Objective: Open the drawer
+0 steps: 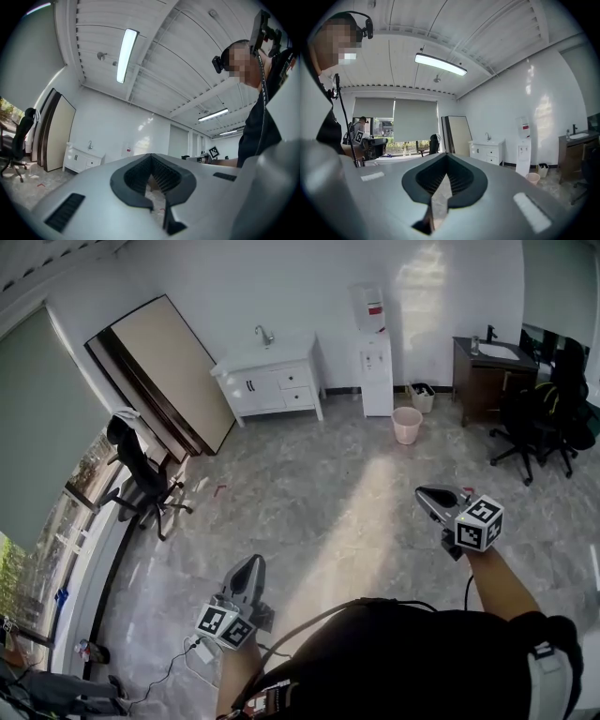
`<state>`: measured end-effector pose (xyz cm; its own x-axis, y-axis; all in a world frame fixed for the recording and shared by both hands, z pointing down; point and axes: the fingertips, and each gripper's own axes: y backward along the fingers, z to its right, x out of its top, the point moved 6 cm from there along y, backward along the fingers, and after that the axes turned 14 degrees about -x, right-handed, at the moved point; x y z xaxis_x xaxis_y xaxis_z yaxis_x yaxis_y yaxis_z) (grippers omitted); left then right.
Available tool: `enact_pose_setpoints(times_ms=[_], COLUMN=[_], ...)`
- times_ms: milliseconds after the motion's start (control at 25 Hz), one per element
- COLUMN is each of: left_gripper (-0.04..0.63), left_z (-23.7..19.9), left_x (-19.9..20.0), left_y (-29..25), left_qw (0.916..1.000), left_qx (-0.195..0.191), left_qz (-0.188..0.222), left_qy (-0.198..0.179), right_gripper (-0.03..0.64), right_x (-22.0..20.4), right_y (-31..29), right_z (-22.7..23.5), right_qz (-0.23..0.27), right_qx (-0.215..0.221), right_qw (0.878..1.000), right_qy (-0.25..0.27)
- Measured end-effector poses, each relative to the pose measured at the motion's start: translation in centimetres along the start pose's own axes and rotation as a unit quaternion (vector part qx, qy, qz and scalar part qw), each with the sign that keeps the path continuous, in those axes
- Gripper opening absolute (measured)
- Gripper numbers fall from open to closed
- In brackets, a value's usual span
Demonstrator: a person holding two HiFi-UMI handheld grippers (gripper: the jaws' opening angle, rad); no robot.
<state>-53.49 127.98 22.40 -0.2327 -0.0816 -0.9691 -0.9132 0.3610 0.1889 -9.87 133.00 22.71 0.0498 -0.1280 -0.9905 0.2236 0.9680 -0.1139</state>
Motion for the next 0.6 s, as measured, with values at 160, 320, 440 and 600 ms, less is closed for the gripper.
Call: enact_pose_setpoints(times_ms=[160, 320, 440, 600], left_gripper=[0.0, 0.0, 0.0, 0.0], left_z=[-0.4, -0.6, -2.2, -4.4], left_x=[-0.9, -2.3, -2.5, -3.0], left_y=[-4.3, -7.1, -8.5, -10.3], left_qw=[0.9999, 0.9997, 0.9997, 0.9998], left_qx=[0.01, 0.017, 0.018, 0.007], left_qz=[-0.005, -0.014, -0.018, -0.015], left_qy=[-0.001, -0.002, 0.003, 0.012], right_gripper=[-0.006, -0.006, -0.006, -0.006], right_x=[0.5, -0.4, -0.5, -0.7], right_y=[-2.5, -3.8, -5.4, -7.1], right_z=[4.2, 7.4, 8.5, 9.7], right_qz=[-0.002, -0.002, -0.003, -0.011], right_qx=[0.016, 0.026, 0.024, 0.014], right_qw=[1.0, 1.0, 1.0, 1.0], right_qy=[0.002, -0.004, -0.007, -0.008])
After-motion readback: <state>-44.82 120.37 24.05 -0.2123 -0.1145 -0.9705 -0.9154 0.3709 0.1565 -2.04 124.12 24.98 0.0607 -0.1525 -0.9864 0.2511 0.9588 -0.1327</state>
